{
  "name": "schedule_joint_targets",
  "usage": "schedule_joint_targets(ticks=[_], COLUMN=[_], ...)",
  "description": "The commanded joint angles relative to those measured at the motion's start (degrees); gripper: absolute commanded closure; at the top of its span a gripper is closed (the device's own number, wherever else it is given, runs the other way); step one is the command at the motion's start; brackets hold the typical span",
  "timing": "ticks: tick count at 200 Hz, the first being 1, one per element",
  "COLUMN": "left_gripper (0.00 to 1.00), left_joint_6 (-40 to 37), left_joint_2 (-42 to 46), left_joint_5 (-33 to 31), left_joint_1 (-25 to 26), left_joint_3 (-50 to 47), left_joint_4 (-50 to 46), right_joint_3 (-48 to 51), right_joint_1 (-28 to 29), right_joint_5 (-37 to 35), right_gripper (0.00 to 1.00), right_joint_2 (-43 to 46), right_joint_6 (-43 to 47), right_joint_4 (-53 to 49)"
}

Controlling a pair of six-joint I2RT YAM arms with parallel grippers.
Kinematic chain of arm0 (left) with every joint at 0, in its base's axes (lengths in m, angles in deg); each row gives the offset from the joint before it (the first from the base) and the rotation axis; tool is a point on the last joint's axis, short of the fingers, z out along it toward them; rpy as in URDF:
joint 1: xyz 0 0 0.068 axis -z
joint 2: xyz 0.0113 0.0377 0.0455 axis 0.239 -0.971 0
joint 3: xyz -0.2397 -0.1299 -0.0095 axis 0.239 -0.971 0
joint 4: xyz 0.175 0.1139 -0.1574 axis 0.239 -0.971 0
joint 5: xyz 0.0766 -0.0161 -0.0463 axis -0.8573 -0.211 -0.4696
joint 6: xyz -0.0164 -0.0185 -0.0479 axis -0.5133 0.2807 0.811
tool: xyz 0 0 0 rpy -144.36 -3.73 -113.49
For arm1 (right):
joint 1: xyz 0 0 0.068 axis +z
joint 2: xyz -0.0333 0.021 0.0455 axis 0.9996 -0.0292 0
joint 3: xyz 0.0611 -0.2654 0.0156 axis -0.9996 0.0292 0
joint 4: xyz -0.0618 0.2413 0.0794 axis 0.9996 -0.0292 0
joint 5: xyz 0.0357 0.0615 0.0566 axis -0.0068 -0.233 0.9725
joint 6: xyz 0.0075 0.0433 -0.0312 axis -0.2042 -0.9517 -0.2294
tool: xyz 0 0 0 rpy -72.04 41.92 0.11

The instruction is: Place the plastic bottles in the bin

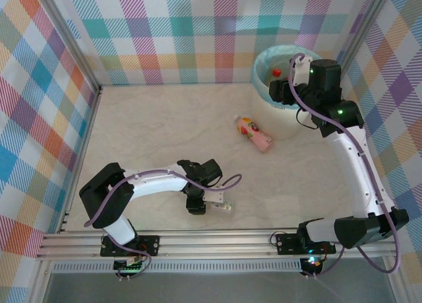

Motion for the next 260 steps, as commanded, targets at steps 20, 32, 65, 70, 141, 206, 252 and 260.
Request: schedule_joint_targets(ticks=[20, 32, 65, 70, 141, 206, 252, 260], left_gripper=[0.48, 0.49, 0.59, 0.6, 0.66, 0.73, 0.82, 0.82], left_joint_6=[-0.24, 0.04, 1.29, 1.55, 5.94, 24.23, 30.86, 30.98], left_joint_2=[2.96, 4.0, 8.62, 9.51, 23.31, 36.07, 36.89, 36.57], left_joint_5=[1.0, 0.4, 1.33, 1.72, 6.9, 9.61, 4.62, 4.45], left_joint_1=[0.59, 0.59, 0.09, -0.14, -4.87, -13.99, -16.9, -16.9], left_joint_3=[-1.01, -1.25, -1.45, -1.48, -2.47, -2.26, 0.09, 0.3], left_joint_4=[-0.84, -0.28, 2.56, 3.07, 11.48, 33.45, 39.74, 40.12], right_joint_3=[0.21, 0.13, 0.4, 0.49, 0.66, 4.77, 4.55, 4.51], right_joint_1=[0.33, 0.33, 0.33, 0.33, 0.32, 0.39, 4.52, 5.95], right_joint_5=[-0.96, -0.91, -0.43, -0.43, 3.63, 36.38, 44.48, 43.05], right_gripper=[0.39, 0.39, 0.39, 0.39, 0.38, 0.31, 0.16, 0.13], right_joint_2=[2.17, 2.47, 3.51, 3.77, 6.0, 6.28, 3.27, 2.75], right_joint_6=[2.11, 2.18, 2.03, 2.03, 1.61, -3.66, -4.71, -4.72], right_joint_4=[2.12, 2.29, 3.05, 3.23, 4.22, 18.48, 21.72, 21.59])
